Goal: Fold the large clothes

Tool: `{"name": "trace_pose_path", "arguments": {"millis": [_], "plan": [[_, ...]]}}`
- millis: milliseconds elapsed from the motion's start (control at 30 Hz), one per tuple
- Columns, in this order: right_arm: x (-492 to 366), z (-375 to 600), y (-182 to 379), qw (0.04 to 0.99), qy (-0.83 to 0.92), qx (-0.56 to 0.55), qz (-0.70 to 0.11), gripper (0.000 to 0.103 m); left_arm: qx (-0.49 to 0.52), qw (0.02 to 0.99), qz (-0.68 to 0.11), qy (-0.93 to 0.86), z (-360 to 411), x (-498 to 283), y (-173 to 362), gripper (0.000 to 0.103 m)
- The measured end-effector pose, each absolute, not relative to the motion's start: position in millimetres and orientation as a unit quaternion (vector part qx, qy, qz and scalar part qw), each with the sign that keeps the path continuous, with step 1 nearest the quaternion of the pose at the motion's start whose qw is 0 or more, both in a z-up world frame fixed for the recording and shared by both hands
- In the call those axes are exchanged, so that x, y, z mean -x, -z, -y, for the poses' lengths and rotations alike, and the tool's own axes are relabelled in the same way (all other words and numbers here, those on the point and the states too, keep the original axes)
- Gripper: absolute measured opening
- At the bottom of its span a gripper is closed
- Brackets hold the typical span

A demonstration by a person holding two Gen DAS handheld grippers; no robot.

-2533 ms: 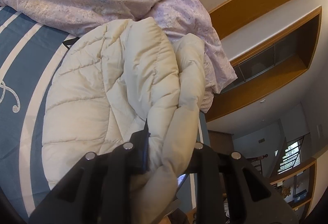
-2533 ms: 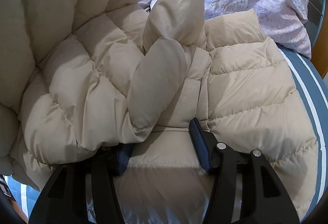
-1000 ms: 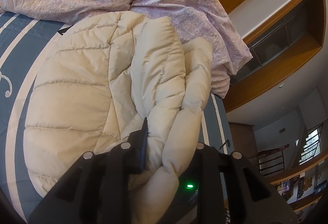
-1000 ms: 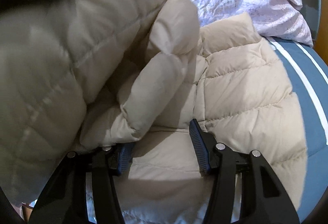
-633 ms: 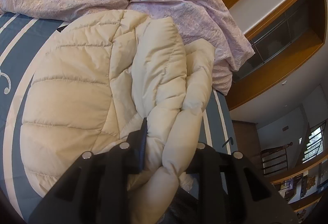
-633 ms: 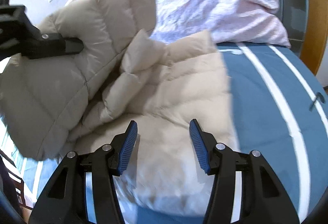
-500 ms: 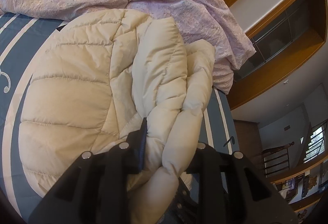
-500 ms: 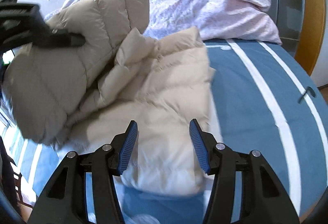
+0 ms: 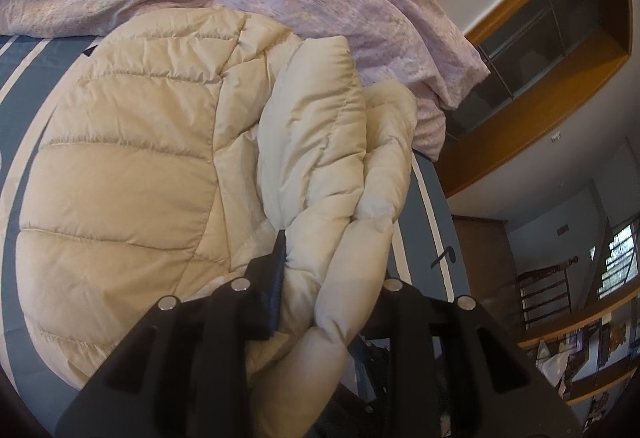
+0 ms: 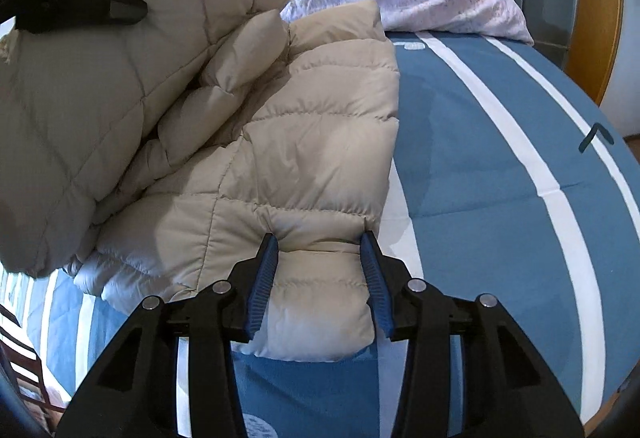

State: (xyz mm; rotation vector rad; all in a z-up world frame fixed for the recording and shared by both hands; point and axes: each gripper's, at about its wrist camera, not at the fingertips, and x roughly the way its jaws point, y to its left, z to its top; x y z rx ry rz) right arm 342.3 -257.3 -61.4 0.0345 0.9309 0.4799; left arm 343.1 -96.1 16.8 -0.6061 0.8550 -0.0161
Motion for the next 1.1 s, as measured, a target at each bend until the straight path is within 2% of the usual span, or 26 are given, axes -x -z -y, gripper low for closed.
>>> {"name": "trace_pose_path", "arguments": {"millis": [167, 233, 333, 533, 833, 1100], "plan": [[-345.1, 260.8, 63.0, 0.863, -0.229, -0.03, -0.449, 0.045, 0.261, 0.871, -0.417, 0.011, 109.2, -343.5, -15.5, 0.035], [-345.5, 261.2, 63.3, 0.863, -0.228, -0.031, -0.45, 0.045, 0.255, 0.873, -0.415, 0.013, 109.7, -340.2, -18.7, 0.046], [-347.3, 262.3, 64.4, 0.862, -0.226, -0.036, -0.453, 0.045, 0.253, 0.877, -0.409, 0.017, 107.9, -333.2, -26.3, 0.055], [-352.2, 263.4, 65.9, 0.86, -0.221, -0.043, -0.459, 0.046, 0.245, 0.886, -0.393, 0.018, 101.2, -313.1, -50.6, 0.065], [-356.0, 264.4, 67.1, 0.859, -0.213, -0.05, -0.464, 0.046, 0.23, 0.898, -0.373, -0.042, 51.9, -279.8, -70.0, 0.066], [-355.6, 263.8, 67.6, 0.86, -0.21, -0.049, -0.463, 0.046, 0.2, 0.89, -0.395, -0.108, 7.8, -276.3, -41.2, 0.066]]}}
